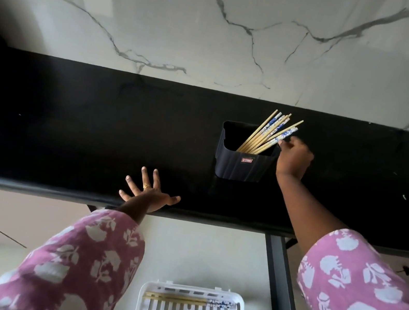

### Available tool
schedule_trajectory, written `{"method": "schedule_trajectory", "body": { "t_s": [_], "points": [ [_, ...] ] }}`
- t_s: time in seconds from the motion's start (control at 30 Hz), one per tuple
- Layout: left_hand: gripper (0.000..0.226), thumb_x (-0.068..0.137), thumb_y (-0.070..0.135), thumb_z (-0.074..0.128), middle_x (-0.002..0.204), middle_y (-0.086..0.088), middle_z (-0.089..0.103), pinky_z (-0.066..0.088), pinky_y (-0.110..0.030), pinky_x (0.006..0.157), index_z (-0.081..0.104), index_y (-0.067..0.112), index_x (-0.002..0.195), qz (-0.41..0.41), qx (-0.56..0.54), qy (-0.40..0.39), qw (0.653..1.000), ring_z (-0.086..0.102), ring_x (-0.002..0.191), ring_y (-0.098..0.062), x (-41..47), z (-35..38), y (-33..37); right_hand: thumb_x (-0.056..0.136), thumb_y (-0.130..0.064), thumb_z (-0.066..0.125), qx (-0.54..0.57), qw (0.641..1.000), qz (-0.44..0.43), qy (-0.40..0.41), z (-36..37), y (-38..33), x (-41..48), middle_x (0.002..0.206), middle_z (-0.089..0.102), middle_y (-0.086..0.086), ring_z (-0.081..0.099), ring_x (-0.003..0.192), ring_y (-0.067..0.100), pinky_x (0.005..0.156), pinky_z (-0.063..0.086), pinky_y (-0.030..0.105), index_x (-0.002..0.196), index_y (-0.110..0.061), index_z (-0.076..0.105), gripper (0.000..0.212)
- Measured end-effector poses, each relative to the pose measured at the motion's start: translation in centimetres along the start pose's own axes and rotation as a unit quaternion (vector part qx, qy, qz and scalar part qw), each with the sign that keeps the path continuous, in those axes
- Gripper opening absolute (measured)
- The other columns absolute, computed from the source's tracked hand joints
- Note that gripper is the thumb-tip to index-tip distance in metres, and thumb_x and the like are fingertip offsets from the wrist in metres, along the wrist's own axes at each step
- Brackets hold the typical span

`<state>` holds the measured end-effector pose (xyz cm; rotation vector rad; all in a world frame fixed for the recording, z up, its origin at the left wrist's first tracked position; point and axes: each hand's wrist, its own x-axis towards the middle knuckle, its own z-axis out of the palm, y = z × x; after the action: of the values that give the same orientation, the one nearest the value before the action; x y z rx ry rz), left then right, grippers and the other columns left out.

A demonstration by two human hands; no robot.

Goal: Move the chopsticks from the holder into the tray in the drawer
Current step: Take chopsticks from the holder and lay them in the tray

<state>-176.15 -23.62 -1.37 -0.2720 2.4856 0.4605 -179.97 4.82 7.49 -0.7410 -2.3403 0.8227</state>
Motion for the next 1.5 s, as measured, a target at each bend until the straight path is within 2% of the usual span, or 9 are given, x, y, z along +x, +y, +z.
{"method": "schedule_trajectory", "body": {
  "t_s": [0.17,0.47,0.8,1.03,1.13,1.23,1.3,1.47,1.5],
  "points": [
    [0.103,0.079,0.075,0.045,0.153,0.005,-0.034,-0.003,-0.062,0.111,-0.019,0.033,0.148,-0.008,0.006,0.002,1.000,-0.026,0.141,-0.041,0.4,0.2,0.0,0.089,-0.027,0.061,0.036,0.995,0.089,-0.006,1.2,-0.3,3.2,0.110,0.066,0.027,0.060,0.108,0.038,0.086,0.048,0.038,0.106,0.007,0.064,0.038],
    [0.104,0.079,0.075,0.046,0.153,0.005,-0.035,-0.004,-0.063,0.111,-0.019,0.034,0.148,-0.005,0.000,0.012,1.000,-0.027,0.140,-0.040,0.8,0.6,-0.1,0.081,-0.017,0.070,0.129,0.979,0.158,0.006,1.4,-0.6,5.1,0.091,0.072,0.024,0.071,0.084,0.033,0.080,0.059,0.043,0.092,0.005,0.068,0.024],
    [0.101,0.080,0.069,0.051,0.159,-0.002,-0.018,-0.008,-0.055,0.114,-0.004,0.024,0.153,-0.002,-0.040,0.076,0.996,-0.018,0.145,-0.034,-0.6,0.6,0.7,0.081,-0.018,0.068,0.208,0.954,0.190,0.106,-4.2,-1.3,4.6,0.097,0.072,0.022,0.070,0.091,0.031,0.083,0.055,0.036,0.100,0.001,0.071,0.026],
    [0.080,0.092,0.054,0.046,0.161,-0.010,0.004,0.002,-0.050,0.117,0.014,0.011,0.151,0.092,-0.124,0.135,0.979,-0.001,0.148,-0.027,-4.4,-3.0,6.9,0.080,-0.014,0.070,0.371,0.872,0.271,0.166,-8.5,-2.4,2.8,0.092,0.073,0.020,0.072,0.082,0.029,0.078,0.060,0.040,0.097,0.002,0.070,0.024],
    [0.069,0.095,0.046,0.047,0.155,-0.012,0.027,0.021,-0.040,0.115,0.026,0.008,0.149,0.174,-0.256,0.131,0.942,0.024,0.144,-0.027,-6.9,-4.8,9.0,0.084,-0.014,0.064,0.423,0.847,0.289,0.144,-9.7,-2.9,-0.1,0.095,0.071,0.017,0.070,0.073,0.021,0.067,0.059,0.029,0.103,0.001,0.068,0.024],
    [0.066,0.095,0.043,0.050,0.150,-0.009,0.039,0.031,-0.031,0.108,0.029,0.011,0.148,0.257,-0.418,0.097,0.866,0.037,0.138,-0.024,-10.0,-5.9,10.8,0.099,-0.023,0.041,0.378,0.881,0.282,0.025,-10.0,-2.9,-4.2,0.122,0.059,0.016,0.060,0.107,0.029,0.068,0.044,0.025,0.124,-0.008,0.052,0.031],
    [0.058,0.095,0.036,0.052,0.142,-0.006,0.048,0.035,-0.028,0.103,0.037,0.008,0.144,0.287,-0.512,0.096,0.804,0.045,0.131,-0.020,-12.0,-6.5,11.9,0.101,-0.031,0.036,0.356,0.876,0.325,0.008,-9.5,-2.6,-6.6,0.119,0.060,0.015,0.059,0.110,0.029,0.082,0.046,0.028,0.125,-0.008,0.049,0.036],
    [0.012,0.095,0.011,0.053,0.092,-0.003,0.068,0.051,-0.033,0.089,0.064,0.015,0.092,0.338,-0.587,0.168,0.716,0.065,0.094,-0.018,-14.0,-7.7,12.8,0.100,-0.030,0.034,0.287,0.904,0.263,-0.177,-7.4,-1.3,-12.6,0.127,0.056,0.018,0.053,0.118,0.032,0.103,0.041,0.038,0.130,-0.005,0.048,0.041],
    [0.020,0.095,0.005,0.050,0.087,-0.002,0.068,0.053,-0.033,0.088,0.063,0.017,0.086,0.349,-0.593,0.163,0.707,0.067,0.091,-0.019,-14.2,-7.8,12.7,0.100,-0.031,0.036,0.358,0.865,0.307,-0.173,-7.4,-1.3,-13.1,0.120,0.059,0.018,0.056,0.112,0.032,0.099,0.043,0.037,0.129,-0.005,0.048,0.041]
  ]
}}
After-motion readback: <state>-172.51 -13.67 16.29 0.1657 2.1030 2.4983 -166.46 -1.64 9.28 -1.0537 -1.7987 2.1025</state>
